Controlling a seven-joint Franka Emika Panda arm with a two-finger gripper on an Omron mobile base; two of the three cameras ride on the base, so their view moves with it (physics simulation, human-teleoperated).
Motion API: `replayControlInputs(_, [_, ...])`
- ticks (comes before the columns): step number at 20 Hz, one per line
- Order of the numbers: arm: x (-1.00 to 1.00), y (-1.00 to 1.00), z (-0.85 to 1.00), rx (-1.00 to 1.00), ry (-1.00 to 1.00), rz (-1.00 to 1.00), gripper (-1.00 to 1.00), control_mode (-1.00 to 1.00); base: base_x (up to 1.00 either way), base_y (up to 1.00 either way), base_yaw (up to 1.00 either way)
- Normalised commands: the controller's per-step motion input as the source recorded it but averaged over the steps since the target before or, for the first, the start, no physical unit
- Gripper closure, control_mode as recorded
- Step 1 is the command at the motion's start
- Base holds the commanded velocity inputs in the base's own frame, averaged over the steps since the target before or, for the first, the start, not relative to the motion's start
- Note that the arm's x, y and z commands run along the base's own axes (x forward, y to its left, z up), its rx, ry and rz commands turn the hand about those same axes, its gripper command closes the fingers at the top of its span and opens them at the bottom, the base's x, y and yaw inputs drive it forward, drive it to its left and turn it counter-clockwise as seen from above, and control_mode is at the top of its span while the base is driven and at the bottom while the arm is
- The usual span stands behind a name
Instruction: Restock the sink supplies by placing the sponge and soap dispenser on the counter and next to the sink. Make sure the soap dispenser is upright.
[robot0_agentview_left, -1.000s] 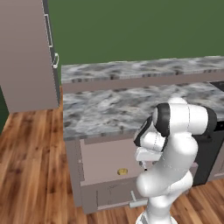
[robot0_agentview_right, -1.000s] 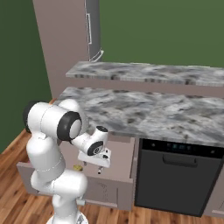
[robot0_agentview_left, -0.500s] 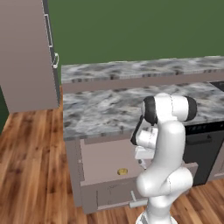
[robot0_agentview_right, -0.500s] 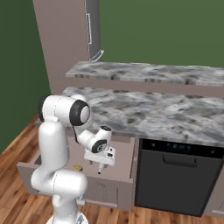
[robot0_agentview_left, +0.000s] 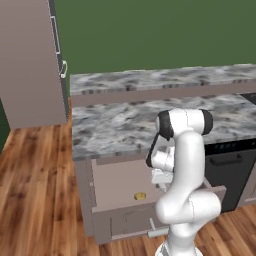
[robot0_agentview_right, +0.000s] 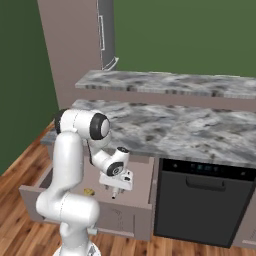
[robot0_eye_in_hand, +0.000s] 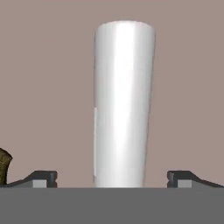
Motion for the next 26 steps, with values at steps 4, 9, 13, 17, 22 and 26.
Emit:
replayControlInputs(4, [0.31, 0.00, -0.38, 0.00, 0.02, 0.00, -1.00, -1.00, 0.00, 0.00, 0.00])
replayControlInputs(9, [0.08, 0.00, -0.30, -0.03, 0.03, 0.00, 1.00, -1.00, 0.00, 0.00, 0.00])
replayControlInputs(13, [0.00, 0.00, -0.11, 0.00, 0.00, 0.00, 1.00, -1.00, 0.00, 0.00, 0.00])
replayControlInputs(17, [-0.16, 0.00, 0.22, 0.00, 0.00, 0.02, 1.00, -1.00, 0.00, 0.00, 0.00])
replayControlInputs(22, [-0.45, -0.01, 0.82, 0.00, -0.03, 0.03, 1.00, -1.00, 0.00, 0.00, 0.00])
replayControlInputs(26, [-0.71, -0.03, 0.97, 0.00, -0.06, 0.00, 1.00, -1.00, 0.00, 0.00, 0.00])
